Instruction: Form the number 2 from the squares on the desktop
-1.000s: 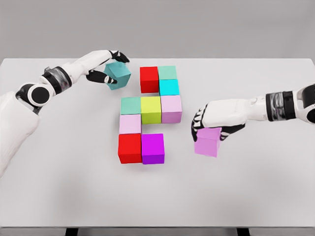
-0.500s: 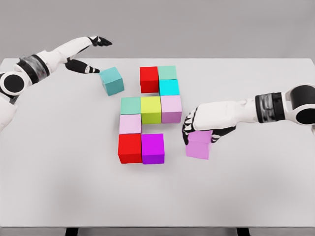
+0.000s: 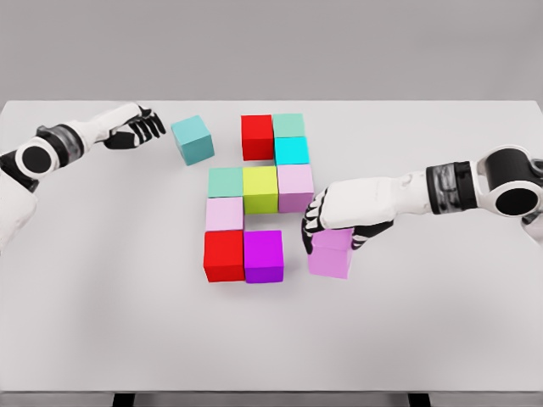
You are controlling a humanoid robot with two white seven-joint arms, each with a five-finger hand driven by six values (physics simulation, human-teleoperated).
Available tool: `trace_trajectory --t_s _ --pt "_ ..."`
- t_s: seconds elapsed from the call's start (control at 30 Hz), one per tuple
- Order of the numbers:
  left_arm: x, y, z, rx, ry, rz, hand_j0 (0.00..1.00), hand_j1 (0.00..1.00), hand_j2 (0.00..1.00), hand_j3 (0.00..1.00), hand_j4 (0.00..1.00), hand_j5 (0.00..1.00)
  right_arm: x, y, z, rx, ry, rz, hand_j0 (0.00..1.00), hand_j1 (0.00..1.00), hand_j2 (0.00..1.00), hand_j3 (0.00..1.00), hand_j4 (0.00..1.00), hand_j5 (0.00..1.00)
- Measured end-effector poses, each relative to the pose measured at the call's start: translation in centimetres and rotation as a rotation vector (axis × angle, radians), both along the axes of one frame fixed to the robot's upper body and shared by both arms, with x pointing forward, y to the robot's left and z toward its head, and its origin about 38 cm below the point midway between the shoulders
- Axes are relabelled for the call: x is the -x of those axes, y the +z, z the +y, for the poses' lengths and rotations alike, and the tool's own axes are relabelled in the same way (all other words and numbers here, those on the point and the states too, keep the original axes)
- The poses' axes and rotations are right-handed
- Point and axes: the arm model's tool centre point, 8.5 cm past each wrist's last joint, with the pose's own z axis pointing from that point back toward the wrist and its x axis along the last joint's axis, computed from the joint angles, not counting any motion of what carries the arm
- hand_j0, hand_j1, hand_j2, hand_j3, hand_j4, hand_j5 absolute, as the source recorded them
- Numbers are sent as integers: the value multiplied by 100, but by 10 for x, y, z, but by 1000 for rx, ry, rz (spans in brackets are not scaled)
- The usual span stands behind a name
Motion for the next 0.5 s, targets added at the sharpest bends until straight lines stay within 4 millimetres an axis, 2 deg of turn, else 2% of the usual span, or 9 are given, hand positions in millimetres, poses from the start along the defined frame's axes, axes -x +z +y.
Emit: trace_trajectory --t_s 0.4,0.43,0.5 --pt "-4 -4 -24 25 -25 0 44 44 44 44 44 44 -2 4 2 0 3 -11 57 57 57 57 57 57" --pt "-4 -4 -24 26 -24 0 44 44 44 44 44 44 -2 4 2 1 3 -11 63 63 63 63 63 63" --pt "-4 -4 -23 28 -21 -1 44 44 44 44 44 44 -2 4 1 1 2 -11 87 87 87 87 87 87"
